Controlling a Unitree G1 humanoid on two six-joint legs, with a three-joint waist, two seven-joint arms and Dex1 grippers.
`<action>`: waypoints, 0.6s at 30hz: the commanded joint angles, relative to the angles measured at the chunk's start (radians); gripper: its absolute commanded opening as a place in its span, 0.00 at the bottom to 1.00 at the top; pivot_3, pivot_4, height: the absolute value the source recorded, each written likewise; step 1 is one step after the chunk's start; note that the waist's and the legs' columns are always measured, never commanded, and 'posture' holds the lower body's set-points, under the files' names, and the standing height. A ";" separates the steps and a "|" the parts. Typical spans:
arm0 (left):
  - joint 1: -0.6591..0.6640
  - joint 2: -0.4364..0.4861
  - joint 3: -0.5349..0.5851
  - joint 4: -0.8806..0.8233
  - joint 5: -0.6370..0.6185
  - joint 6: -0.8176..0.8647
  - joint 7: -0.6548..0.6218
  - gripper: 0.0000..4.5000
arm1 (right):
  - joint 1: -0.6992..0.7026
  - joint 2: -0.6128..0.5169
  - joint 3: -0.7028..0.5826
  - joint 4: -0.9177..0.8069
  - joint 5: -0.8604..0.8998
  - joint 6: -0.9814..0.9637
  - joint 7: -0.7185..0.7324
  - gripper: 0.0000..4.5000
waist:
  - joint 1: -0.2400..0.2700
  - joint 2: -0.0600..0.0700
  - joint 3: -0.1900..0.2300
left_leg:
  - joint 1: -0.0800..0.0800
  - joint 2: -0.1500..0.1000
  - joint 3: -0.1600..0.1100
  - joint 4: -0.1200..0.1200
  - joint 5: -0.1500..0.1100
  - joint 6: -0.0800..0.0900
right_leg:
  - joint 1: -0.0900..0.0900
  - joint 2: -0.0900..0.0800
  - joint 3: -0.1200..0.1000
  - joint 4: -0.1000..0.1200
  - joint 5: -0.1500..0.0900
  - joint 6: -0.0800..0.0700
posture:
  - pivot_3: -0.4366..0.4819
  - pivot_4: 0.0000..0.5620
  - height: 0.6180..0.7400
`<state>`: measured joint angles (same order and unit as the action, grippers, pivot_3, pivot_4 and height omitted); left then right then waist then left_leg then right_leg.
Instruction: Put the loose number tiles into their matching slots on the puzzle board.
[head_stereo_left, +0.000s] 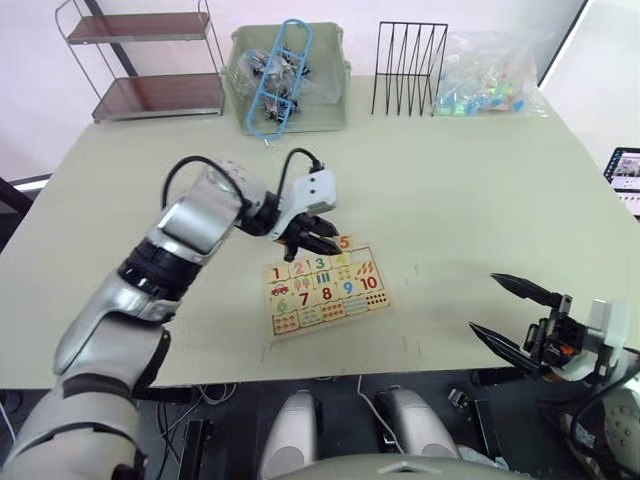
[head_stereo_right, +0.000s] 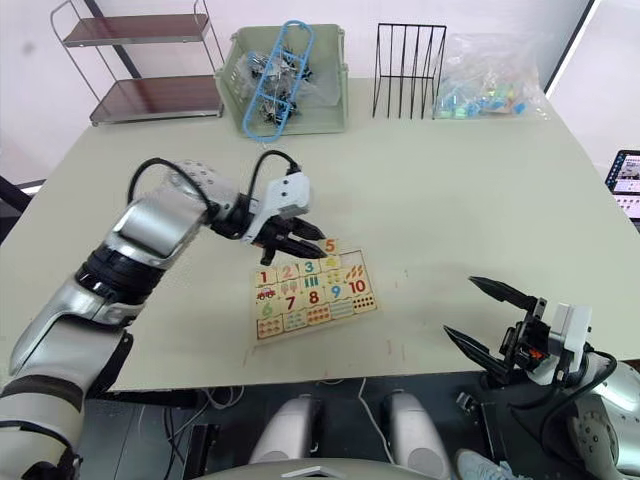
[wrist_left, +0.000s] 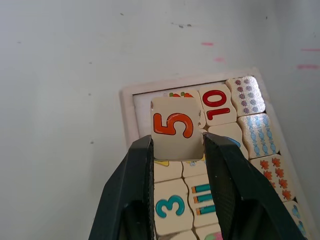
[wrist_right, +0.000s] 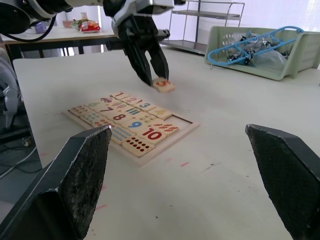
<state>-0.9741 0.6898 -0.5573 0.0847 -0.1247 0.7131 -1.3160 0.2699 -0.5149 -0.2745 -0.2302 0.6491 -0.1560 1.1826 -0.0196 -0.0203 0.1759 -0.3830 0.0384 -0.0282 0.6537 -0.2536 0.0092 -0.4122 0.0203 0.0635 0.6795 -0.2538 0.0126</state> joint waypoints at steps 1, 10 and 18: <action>-0.046 -0.010 -0.037 0.025 0.059 0.013 -0.015 0.22 | 0.015 0.004 -0.010 -0.052 0.008 -0.008 -0.017 1.00 | -0.001 0.000 0.000 | 0.000 0.000 0.000 0.000 0.000 0.000 | 0.000 0.000 0.000 0.000 0.000 0.000 | 0.48 0.27 1.00; -0.140 -0.126 -0.106 0.151 0.149 0.067 -0.011 0.22 | 0.061 0.025 -0.012 -0.090 -0.005 -0.026 -0.058 1.00 | 0.001 0.000 0.000 | -0.001 -0.001 -0.001 0.000 0.000 0.000 | 0.000 0.000 0.001 0.000 0.000 0.000 | 0.48 0.27 1.00; -0.183 -0.211 -0.130 0.220 0.199 0.091 -0.011 0.22 | 0.092 0.043 -0.006 -0.117 -0.016 -0.040 -0.085 1.00 | 0.002 0.000 0.000 | -0.001 -0.001 -0.001 0.000 0.000 0.000 | 0.000 0.000 0.001 0.000 0.000 0.001 | 0.48 0.27 1.00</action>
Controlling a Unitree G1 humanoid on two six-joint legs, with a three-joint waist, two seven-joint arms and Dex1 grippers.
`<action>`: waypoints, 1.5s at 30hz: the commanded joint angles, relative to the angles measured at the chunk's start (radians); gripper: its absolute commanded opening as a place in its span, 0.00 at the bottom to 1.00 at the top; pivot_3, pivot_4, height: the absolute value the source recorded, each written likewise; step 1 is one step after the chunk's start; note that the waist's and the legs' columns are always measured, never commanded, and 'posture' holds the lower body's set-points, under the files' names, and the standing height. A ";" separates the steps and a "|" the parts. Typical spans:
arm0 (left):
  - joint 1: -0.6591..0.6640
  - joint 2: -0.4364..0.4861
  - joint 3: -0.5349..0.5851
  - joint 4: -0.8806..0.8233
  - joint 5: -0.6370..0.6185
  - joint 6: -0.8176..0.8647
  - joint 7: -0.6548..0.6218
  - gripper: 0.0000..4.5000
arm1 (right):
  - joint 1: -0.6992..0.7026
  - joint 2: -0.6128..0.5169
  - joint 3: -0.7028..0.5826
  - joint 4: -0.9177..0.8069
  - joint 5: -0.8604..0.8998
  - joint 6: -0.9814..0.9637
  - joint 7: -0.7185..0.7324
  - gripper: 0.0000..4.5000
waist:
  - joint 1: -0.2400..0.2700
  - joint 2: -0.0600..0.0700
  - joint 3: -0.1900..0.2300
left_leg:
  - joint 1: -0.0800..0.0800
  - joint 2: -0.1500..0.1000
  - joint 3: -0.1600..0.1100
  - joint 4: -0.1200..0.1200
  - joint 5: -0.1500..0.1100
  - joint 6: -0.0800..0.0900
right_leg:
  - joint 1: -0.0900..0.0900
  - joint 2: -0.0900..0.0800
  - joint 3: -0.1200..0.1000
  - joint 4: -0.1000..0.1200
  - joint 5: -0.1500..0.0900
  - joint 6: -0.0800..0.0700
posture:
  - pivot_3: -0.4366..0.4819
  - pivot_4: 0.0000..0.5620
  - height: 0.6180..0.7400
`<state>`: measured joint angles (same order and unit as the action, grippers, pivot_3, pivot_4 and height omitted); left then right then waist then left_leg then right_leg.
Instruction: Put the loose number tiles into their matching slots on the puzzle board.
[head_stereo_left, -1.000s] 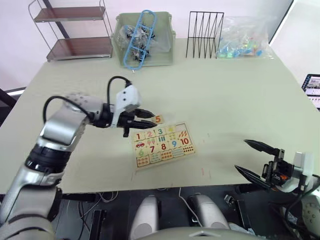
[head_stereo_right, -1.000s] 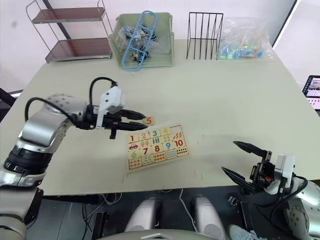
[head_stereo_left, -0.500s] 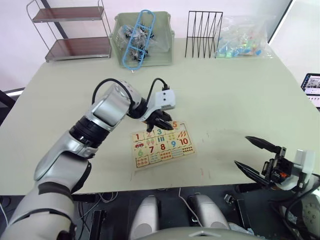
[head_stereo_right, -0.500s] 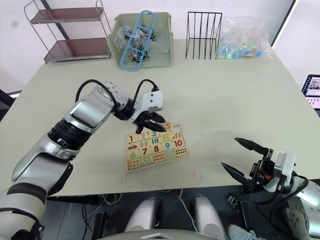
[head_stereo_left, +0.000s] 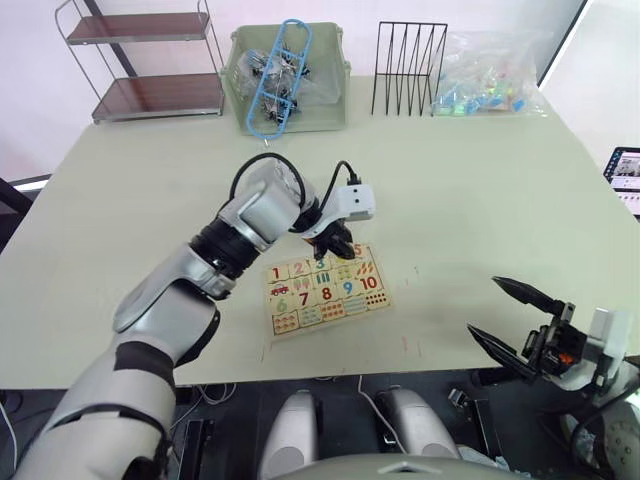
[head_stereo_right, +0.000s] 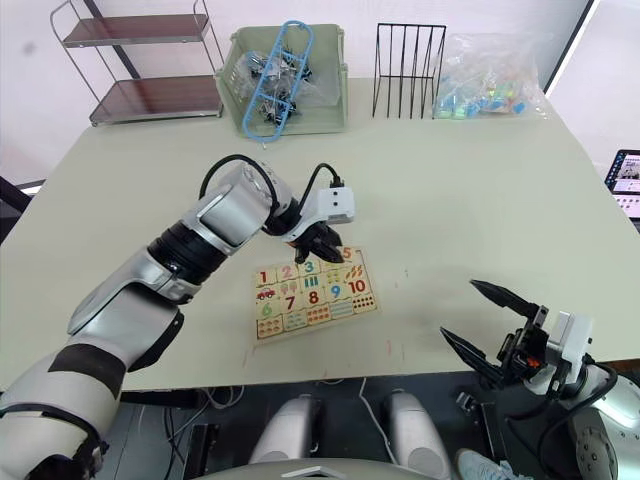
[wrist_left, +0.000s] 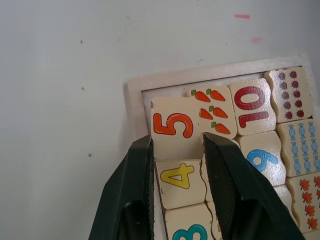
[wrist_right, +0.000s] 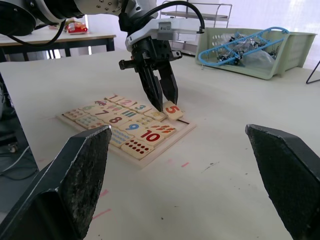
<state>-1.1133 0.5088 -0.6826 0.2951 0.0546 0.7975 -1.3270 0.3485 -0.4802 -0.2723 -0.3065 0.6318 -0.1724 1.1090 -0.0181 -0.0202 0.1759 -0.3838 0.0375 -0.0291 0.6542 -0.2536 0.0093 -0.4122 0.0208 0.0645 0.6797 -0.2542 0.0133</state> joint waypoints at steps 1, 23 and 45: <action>-0.049 -0.041 -0.006 0.017 0.023 0.010 0.002 0.22 | 0.016 0.010 -0.009 -0.042 0.001 -0.026 -0.014 1.00 | 0.001 0.000 0.000 | 0.000 0.000 0.000 0.000 0.000 0.000 | 0.000 0.000 0.000 0.000 0.000 0.000 | 0.48 0.27 1.00; -0.054 -0.059 -0.034 0.057 0.066 0.075 -0.004 0.22 | 0.026 0.013 -0.010 -0.047 -0.007 -0.035 -0.034 1.00 | -0.002 0.000 0.000 | 0.000 0.000 0.000 0.000 0.000 0.000 | 0.000 0.000 0.001 0.000 0.000 0.000 | 0.48 0.27 1.00; -0.034 -0.081 -0.039 0.044 0.064 0.086 -0.004 0.22 | 0.043 0.019 -0.003 -0.044 -0.017 -0.049 -0.030 1.00 | 0.000 0.000 0.000 | 0.000 0.000 0.000 0.000 0.000 0.000 | 0.000 0.000 0.000 0.000 0.000 0.000 | 0.48 0.27 1.00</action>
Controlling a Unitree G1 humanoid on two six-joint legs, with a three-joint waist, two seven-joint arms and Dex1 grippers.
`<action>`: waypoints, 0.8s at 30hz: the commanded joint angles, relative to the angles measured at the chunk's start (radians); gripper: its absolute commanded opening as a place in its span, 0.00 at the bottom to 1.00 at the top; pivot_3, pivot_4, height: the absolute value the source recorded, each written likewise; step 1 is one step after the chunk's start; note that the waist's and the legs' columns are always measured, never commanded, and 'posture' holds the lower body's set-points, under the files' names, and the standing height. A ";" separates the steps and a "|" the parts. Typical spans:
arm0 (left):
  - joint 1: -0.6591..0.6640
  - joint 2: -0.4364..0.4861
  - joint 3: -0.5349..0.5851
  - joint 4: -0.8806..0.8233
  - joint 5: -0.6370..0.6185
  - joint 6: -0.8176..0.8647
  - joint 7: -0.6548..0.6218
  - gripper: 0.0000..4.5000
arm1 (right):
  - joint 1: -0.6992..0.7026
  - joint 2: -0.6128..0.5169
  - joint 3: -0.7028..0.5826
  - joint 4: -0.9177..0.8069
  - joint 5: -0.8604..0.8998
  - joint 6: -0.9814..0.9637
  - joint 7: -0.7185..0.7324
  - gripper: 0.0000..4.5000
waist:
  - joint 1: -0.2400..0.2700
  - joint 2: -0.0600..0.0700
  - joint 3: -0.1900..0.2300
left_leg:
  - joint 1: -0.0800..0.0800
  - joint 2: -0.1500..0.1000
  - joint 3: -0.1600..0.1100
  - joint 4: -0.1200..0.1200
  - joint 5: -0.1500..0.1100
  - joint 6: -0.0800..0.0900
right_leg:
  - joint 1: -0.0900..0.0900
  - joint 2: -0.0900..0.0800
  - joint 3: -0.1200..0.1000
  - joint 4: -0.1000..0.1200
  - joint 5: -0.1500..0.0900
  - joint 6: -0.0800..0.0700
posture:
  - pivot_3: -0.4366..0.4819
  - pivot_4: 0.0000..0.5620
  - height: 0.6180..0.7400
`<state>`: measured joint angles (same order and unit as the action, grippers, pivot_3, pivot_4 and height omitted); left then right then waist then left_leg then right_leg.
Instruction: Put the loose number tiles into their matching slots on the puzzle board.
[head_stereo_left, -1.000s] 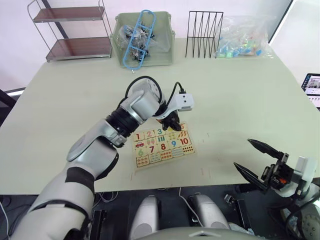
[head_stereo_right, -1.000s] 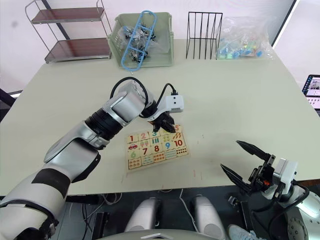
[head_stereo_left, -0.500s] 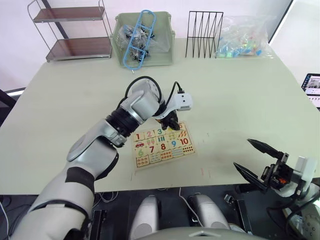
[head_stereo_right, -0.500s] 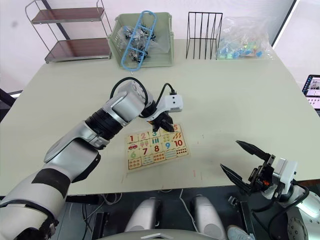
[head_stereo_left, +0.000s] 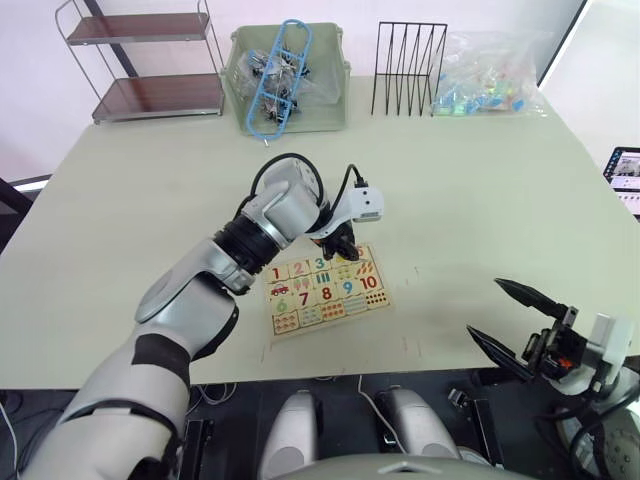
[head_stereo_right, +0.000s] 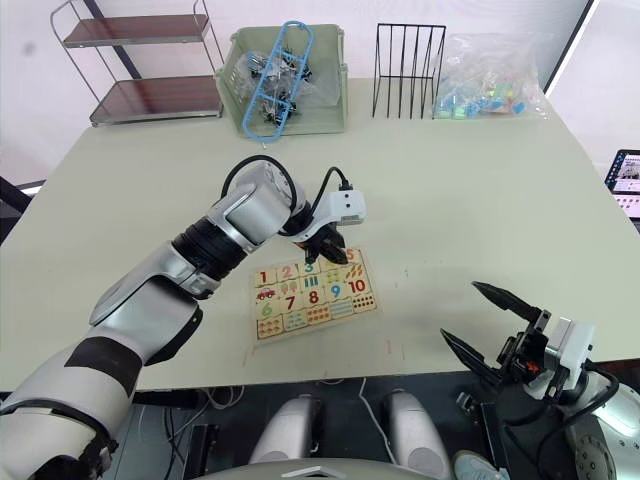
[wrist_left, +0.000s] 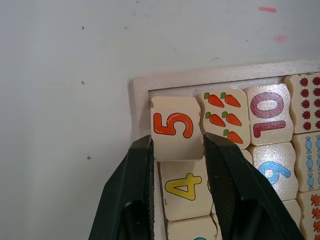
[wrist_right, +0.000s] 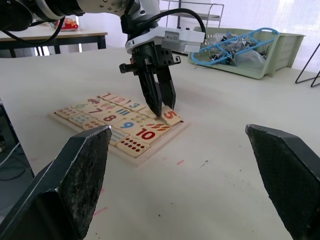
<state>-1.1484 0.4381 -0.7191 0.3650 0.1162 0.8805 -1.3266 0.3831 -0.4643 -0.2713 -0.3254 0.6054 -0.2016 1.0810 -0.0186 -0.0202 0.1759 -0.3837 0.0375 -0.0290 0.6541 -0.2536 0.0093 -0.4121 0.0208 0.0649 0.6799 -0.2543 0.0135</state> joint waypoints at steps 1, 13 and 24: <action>0.001 -0.013 -0.002 -0.026 0.002 0.005 -0.004 0.22 | 0.010 0.004 -0.003 -0.025 0.008 -0.020 -0.001 1.00 | 0.001 0.000 0.000 | 0.000 0.000 0.000 0.000 0.000 0.000 | 0.000 0.000 0.000 0.000 0.000 0.000 | 0.48 0.27 1.00; 0.005 -0.022 -0.001 -0.016 0.003 0.006 0.003 0.22 | 0.016 0.006 0.002 -0.021 0.003 -0.027 0.002 1.00 | 0.001 0.000 0.000 | 0.000 0.000 0.000 0.000 0.000 0.000 | 0.000 0.000 0.000 0.000 0.000 0.000 | 0.48 0.27 1.00; -0.008 -0.025 0.018 -0.025 -0.017 0.070 -0.005 1.00 | 0.008 0.005 0.005 -0.004 -0.003 -0.032 0.011 1.00 | 0.001 0.000 0.000 | 0.000 0.000 0.000 0.000 0.000 0.000 | 0.000 0.000 0.000 0.000 0.000 0.000 | 0.48 0.27 1.00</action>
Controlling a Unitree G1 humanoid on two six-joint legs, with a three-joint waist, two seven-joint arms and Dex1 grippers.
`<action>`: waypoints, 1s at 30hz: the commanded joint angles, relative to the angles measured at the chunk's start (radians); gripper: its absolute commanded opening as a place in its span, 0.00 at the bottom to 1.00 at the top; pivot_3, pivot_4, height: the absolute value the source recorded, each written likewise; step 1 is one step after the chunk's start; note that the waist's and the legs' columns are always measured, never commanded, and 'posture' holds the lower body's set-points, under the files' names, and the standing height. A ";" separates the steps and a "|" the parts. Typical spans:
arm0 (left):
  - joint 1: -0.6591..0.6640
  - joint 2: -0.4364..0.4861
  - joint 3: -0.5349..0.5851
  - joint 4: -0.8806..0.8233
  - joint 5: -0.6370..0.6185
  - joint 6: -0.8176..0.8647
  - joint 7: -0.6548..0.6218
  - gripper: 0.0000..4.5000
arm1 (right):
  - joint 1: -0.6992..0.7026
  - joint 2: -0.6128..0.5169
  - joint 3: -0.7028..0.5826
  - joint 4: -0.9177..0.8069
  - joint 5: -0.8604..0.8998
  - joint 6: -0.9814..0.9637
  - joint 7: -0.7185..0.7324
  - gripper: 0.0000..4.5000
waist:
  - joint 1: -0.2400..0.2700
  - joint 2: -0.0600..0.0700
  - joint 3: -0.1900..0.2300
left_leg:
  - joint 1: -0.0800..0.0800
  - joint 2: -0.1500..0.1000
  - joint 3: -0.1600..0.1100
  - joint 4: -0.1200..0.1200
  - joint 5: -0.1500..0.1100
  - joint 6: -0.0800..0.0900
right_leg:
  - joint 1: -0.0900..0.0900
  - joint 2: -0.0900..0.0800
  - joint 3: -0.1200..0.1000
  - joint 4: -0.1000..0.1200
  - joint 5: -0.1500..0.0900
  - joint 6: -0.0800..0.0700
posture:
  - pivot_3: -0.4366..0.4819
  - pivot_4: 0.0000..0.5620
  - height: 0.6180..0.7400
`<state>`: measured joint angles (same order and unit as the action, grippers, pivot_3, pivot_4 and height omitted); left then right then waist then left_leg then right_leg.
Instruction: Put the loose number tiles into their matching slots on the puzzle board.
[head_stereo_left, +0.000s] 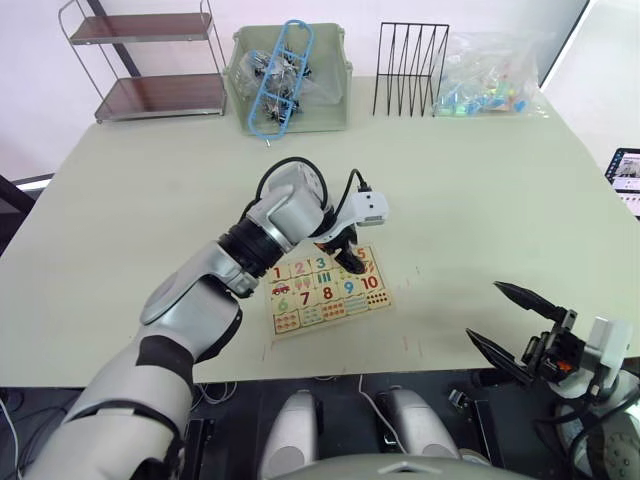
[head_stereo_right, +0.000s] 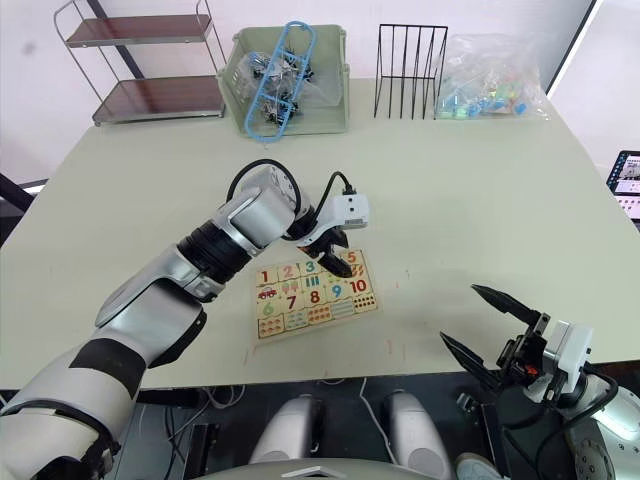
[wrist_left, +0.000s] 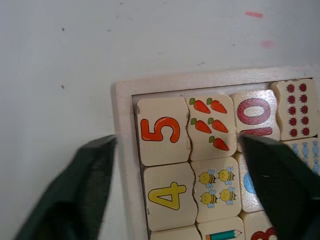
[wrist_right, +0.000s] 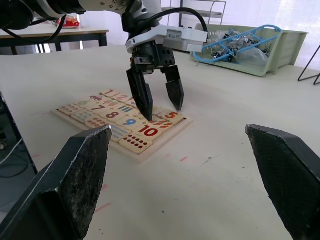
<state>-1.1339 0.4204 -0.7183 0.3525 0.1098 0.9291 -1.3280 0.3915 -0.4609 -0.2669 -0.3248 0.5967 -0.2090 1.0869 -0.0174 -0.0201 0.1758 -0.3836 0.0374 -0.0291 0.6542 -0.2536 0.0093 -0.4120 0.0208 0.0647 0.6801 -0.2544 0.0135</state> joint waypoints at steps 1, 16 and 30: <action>-0.029 -0.008 0.022 -0.009 -0.014 0.027 -0.004 1.00 | -0.001 0.002 0.001 -0.003 0.005 -0.025 0.005 1.00 | -0.001 0.000 0.000 | 0.000 0.000 0.000 0.000 0.000 0.000 | 0.000 0.000 0.000 0.000 0.000 0.000 | 0.48 0.27 1.00; -0.096 0.040 0.148 0.068 -0.109 -0.039 -0.029 1.00 | -0.012 0.001 0.011 0.014 0.002 -0.037 0.002 1.00 | -0.001 0.000 0.000 | 0.000 0.000 0.000 0.000 0.000 0.000 | 0.000 0.000 0.000 0.000 0.000 0.000 | 0.48 0.27 1.00; 0.143 0.025 0.378 0.136 -0.179 -0.492 0.071 0.15 | -0.025 0.000 0.015 0.027 0.004 -0.038 0.010 1.00 | 0.002 0.000 0.000 | 0.000 0.000 0.000 0.000 0.000 0.000 | 0.000 0.000 0.000 0.000 0.000 0.000 | 0.48 0.27 1.00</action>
<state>-0.9941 0.4456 -0.3702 0.4928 -0.0456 0.4814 -1.2601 0.3659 -0.4609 -0.2481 -0.2918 0.5924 -0.2257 1.0919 -0.0156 -0.0199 0.1757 -0.3838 0.0375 -0.0288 0.6547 -0.2535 0.0092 -0.4120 0.0205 0.0649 0.6803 -0.2541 0.0135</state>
